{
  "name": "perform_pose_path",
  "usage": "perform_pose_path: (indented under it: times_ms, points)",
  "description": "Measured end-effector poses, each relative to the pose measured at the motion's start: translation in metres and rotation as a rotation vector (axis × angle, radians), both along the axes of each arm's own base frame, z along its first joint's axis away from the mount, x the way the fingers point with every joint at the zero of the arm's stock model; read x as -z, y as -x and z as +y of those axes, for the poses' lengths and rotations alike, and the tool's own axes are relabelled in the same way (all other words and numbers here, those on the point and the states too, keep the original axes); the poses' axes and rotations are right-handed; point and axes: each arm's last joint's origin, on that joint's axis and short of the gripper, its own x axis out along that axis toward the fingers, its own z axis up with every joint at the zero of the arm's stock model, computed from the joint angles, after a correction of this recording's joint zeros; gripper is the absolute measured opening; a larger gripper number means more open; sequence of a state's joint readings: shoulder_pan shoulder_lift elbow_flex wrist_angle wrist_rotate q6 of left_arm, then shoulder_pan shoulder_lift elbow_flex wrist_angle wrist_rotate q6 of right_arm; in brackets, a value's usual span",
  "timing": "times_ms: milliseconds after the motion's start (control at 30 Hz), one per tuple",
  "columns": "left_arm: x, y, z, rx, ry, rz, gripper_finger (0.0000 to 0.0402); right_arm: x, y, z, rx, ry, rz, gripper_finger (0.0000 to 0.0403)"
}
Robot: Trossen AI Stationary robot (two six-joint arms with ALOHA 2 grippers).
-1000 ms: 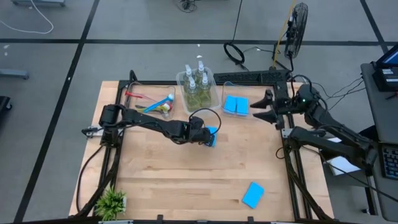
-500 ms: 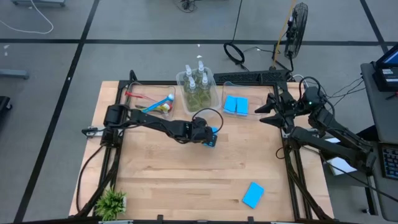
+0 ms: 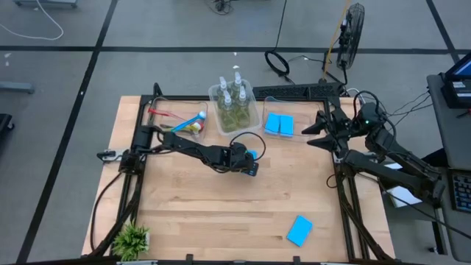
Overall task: Pick & Place Kitchen Sink Supplies
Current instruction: Put the blue sponge into the right transparent bin
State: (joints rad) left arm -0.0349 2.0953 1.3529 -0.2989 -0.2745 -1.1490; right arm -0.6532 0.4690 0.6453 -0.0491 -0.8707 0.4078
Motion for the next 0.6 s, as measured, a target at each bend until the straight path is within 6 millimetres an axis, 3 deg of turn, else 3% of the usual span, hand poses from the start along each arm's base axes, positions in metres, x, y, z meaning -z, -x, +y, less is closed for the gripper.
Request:
perform_pose_path:
  times_ms: [267,367,600]
  points:
    - [0.0078,-0.0027,-0.0009,-0.012,0.058,-0.007,0.0208,0.0014,-0.0001,0.0000,-0.001,-0.009,0.012,0.0215]
    - [0.0085,-0.0027,-0.0007,-0.015,0.054,-0.008,0.0163,0.0014,-0.0001,0.0000,-0.001,-0.009,0.013,0.0213]
    - [0.0098,-0.0042,-0.0026,0.009,0.081,-0.020,0.0020,0.0019,-0.0002,0.0000,0.000,-0.013,0.017,0.0212]
